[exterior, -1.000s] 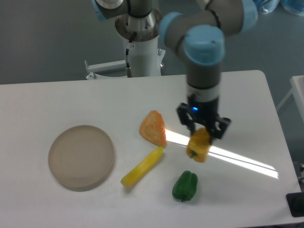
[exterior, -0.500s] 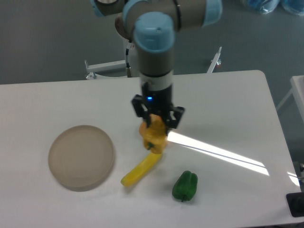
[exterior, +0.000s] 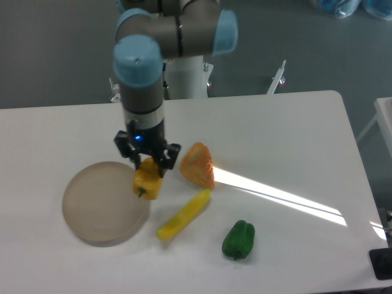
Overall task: Place the yellow pepper on the plate
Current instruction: 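Carry the yellow pepper across the table toward the beige plate, then lower the yellow pepper onto the plate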
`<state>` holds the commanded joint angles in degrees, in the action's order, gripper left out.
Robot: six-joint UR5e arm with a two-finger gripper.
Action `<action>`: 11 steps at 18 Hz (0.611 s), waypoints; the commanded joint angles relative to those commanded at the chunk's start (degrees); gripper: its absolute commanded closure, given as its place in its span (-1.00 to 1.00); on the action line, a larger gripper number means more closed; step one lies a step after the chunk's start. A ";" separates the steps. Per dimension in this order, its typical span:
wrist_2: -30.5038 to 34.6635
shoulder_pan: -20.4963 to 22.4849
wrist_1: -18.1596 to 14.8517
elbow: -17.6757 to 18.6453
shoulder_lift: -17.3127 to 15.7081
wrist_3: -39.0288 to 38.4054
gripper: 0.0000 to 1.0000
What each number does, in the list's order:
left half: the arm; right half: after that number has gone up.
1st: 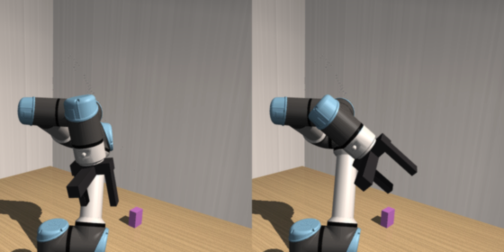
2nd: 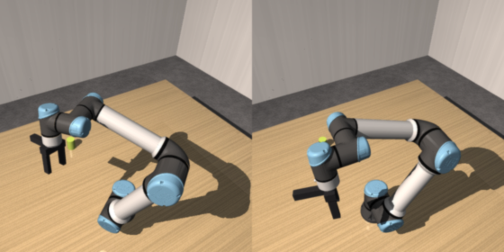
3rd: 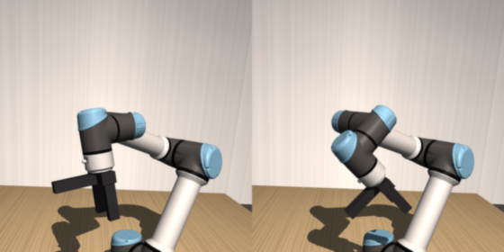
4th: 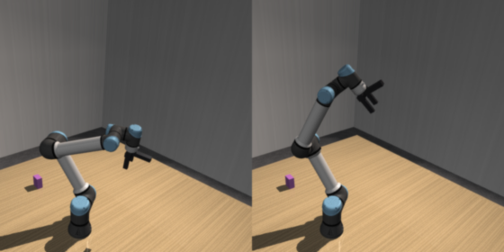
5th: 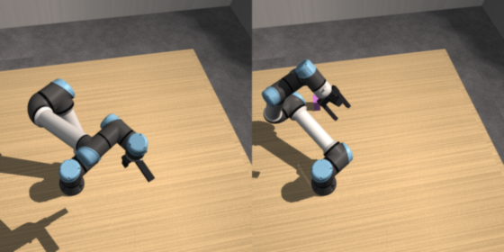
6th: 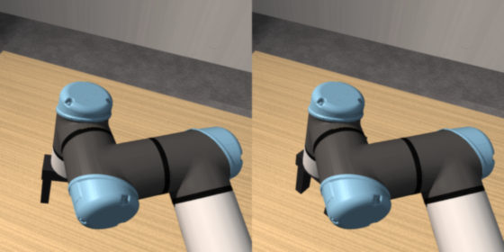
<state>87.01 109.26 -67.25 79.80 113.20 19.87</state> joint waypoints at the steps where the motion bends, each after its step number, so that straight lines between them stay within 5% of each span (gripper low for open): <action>1: 0.00 -0.70 1.40 0.44 0.62 0.00 0.26; 5: 0.09 -2.90 6.86 3.07 1.68 2.27 0.26; 11: 0.18 -4.14 7.13 6.15 2.21 9.47 0.26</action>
<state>87.19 105.12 -60.12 85.95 115.40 29.34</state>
